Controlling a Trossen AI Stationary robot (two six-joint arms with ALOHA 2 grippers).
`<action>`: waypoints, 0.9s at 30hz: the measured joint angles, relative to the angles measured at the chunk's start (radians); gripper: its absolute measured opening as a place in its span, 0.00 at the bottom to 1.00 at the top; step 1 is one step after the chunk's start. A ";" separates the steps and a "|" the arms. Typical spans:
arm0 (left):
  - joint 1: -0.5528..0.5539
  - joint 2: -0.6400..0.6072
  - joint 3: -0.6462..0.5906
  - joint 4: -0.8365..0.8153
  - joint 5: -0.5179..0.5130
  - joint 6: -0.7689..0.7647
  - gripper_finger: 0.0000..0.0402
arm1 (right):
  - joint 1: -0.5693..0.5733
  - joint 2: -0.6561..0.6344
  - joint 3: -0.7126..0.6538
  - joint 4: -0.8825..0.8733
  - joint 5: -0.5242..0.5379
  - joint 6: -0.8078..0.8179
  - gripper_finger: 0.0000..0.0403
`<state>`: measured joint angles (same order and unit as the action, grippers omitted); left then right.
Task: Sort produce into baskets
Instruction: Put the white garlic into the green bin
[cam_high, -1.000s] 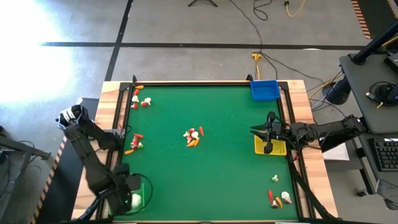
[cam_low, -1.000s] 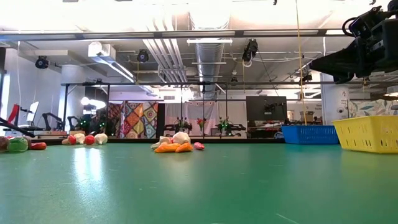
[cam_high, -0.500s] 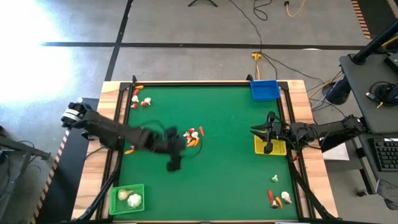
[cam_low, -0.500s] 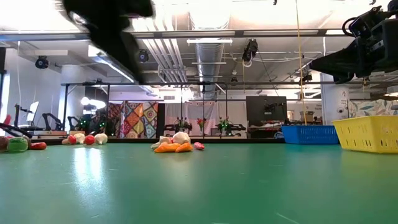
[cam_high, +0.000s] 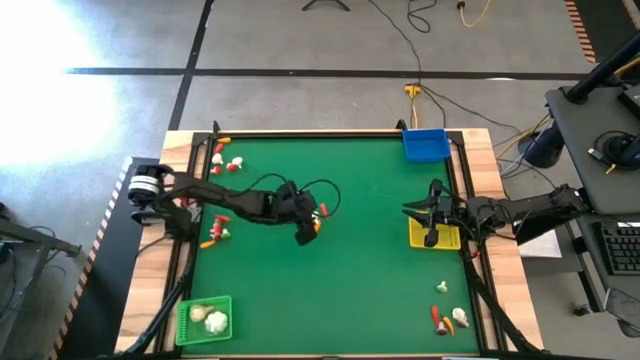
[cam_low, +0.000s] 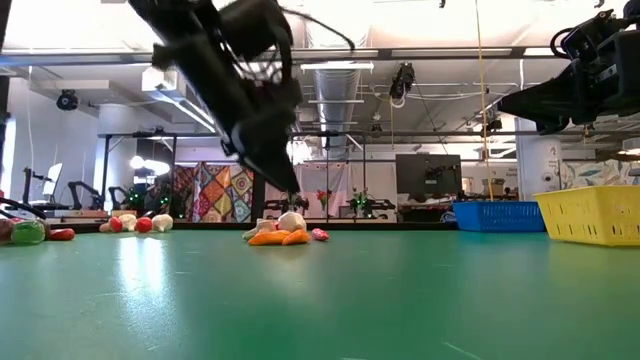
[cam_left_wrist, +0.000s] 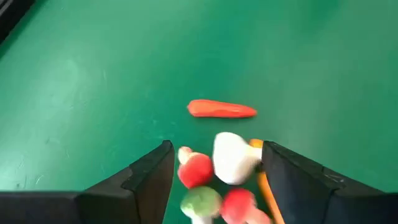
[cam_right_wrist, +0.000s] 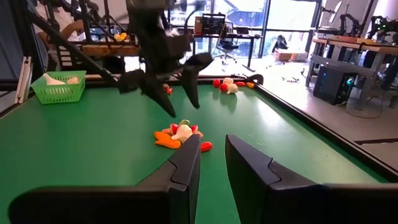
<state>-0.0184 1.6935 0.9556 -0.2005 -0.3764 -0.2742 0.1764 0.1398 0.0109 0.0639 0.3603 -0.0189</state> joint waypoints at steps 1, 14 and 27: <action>0.001 0.015 -0.002 0.022 -0.004 0.002 0.55 | 0.000 0.000 0.000 0.000 0.000 0.000 0.17; 0.020 0.071 -0.054 0.078 0.001 -0.188 0.52 | 0.000 0.000 0.000 0.000 0.000 0.000 0.17; 0.015 0.067 -0.173 0.238 0.001 -0.263 0.52 | 0.000 0.001 0.000 0.000 0.000 0.000 0.17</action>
<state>-0.0032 1.7607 0.7825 0.0371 -0.3756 -0.5369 0.1764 0.1406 0.0109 0.0639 0.3603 -0.0189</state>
